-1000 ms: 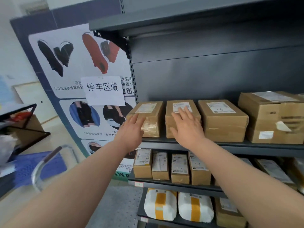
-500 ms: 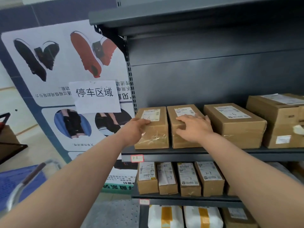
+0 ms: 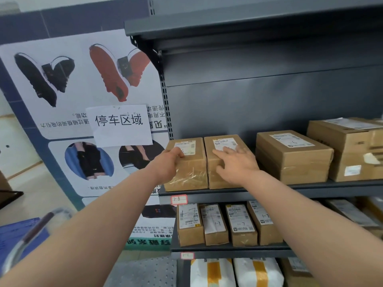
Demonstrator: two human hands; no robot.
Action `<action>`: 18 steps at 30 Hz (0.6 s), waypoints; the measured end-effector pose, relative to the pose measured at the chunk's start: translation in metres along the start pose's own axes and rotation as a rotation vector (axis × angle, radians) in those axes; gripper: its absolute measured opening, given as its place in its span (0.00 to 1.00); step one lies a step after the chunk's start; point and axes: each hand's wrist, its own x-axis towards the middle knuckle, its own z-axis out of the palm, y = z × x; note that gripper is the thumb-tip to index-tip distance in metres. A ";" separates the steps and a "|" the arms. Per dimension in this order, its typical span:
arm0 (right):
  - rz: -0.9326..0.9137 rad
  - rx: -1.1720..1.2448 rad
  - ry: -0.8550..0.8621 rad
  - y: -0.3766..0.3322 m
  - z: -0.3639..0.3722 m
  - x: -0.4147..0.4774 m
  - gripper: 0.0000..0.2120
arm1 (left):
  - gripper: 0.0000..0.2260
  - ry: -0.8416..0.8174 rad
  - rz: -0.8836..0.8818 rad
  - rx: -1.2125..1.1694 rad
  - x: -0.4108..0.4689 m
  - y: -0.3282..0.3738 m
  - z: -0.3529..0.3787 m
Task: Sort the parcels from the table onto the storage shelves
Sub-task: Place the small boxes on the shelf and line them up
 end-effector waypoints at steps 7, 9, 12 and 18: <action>-0.135 0.086 0.045 0.009 0.000 -0.007 0.31 | 0.29 0.039 0.054 0.186 -0.004 0.009 0.002; -0.152 0.123 0.118 0.018 -0.001 -0.016 0.31 | 0.31 0.104 0.107 0.172 -0.005 0.023 0.000; -0.109 0.142 0.164 0.042 -0.005 -0.030 0.30 | 0.31 0.137 0.190 0.170 -0.002 0.056 0.002; 0.066 0.107 0.168 0.126 -0.016 -0.062 0.28 | 0.29 0.097 0.286 0.156 0.015 0.140 0.028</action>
